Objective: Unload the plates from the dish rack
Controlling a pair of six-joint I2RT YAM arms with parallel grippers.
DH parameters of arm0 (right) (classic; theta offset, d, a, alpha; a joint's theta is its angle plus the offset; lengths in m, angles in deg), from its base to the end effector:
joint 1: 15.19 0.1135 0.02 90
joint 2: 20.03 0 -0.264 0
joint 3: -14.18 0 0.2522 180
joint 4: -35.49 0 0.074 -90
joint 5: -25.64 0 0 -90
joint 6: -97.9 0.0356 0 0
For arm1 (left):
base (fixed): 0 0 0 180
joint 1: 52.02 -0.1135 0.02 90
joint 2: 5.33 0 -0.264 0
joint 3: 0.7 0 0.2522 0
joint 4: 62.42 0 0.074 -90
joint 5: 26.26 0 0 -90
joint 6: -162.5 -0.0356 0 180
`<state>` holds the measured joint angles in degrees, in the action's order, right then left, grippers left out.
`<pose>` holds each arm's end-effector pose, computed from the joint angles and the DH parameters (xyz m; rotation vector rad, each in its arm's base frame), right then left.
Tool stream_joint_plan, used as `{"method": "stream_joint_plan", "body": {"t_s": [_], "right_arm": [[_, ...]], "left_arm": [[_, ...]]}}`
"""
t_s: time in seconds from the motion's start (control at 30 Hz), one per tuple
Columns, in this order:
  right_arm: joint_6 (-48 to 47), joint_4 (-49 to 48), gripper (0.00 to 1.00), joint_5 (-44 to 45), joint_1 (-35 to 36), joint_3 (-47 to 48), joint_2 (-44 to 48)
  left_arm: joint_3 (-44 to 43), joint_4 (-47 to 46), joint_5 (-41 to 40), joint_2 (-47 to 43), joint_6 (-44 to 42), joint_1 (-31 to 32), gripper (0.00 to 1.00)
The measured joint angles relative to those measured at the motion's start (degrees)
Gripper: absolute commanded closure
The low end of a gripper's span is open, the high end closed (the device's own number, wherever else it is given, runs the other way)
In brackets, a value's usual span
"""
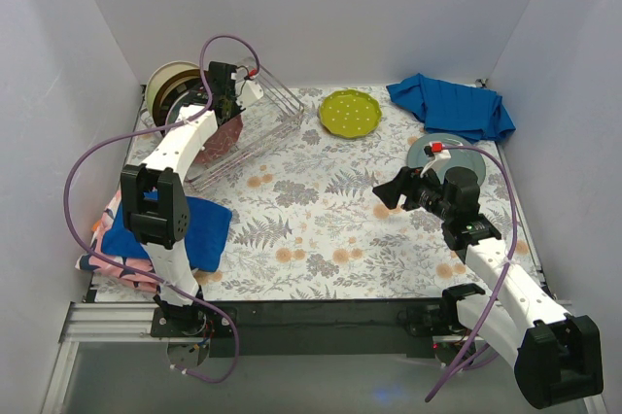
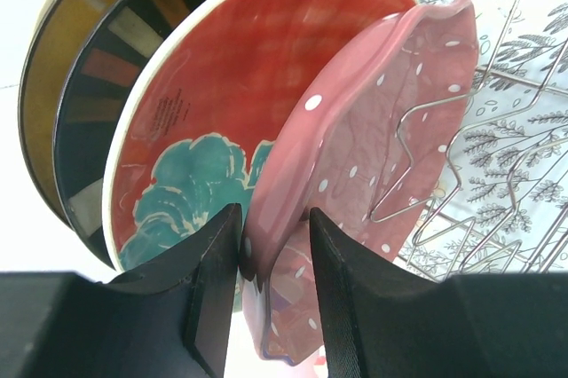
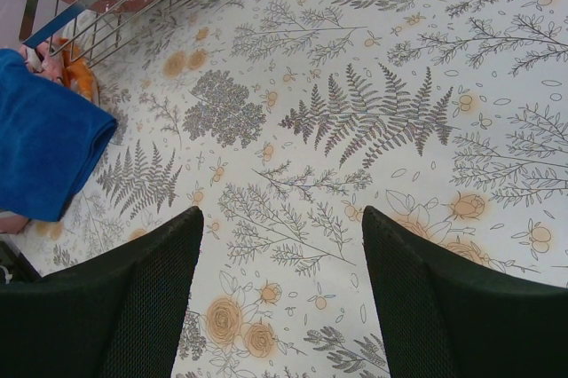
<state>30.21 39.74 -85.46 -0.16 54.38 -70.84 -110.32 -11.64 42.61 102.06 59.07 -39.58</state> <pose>0.1944 0.0655 0.2442 -0.1484 1.8803 0.7892 0.4147 -0.0783 0.2949 0.3699 2.3629 0.4528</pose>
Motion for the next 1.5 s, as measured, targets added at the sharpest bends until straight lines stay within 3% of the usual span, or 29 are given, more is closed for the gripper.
{"method": "stream_joint_plan", "body": {"t_s": [0.47, 0.6, 0.63, 0.7, 1.5], "right_arm": [[0.0, 0.0, 0.23, 0.0, 0.0, 0.0, 0.0], [0.0, 0.0, 0.23, 0.0, 0.0, 0.0, 0.0], [0.0, 0.0, 0.23, 0.1, 0.0, 0.0, 0.0], [0.0, 0.0, 0.23, 0.1, 0.0, 0.0, 0.0], [0.0, 0.2, 0.23, 0.2, 0.0, 0.0, 0.3]], "left_arm": [[0.0, -1.6, -1.5, 0.0, -1.0, -0.3, 0.71], [0.0, -3.1, -2.4, 0.0, -1.7, -0.4, 0.79], [0.0, -3.3, -2.4, 0.0, -1.7, -0.4, 0.91], [0.0, -3.8, -2.5, 0.0, -2.0, -0.5, 1.0], [1.0, -6.2, -6.8, -0.3, -3.0, 0.8, 1.0]]}}
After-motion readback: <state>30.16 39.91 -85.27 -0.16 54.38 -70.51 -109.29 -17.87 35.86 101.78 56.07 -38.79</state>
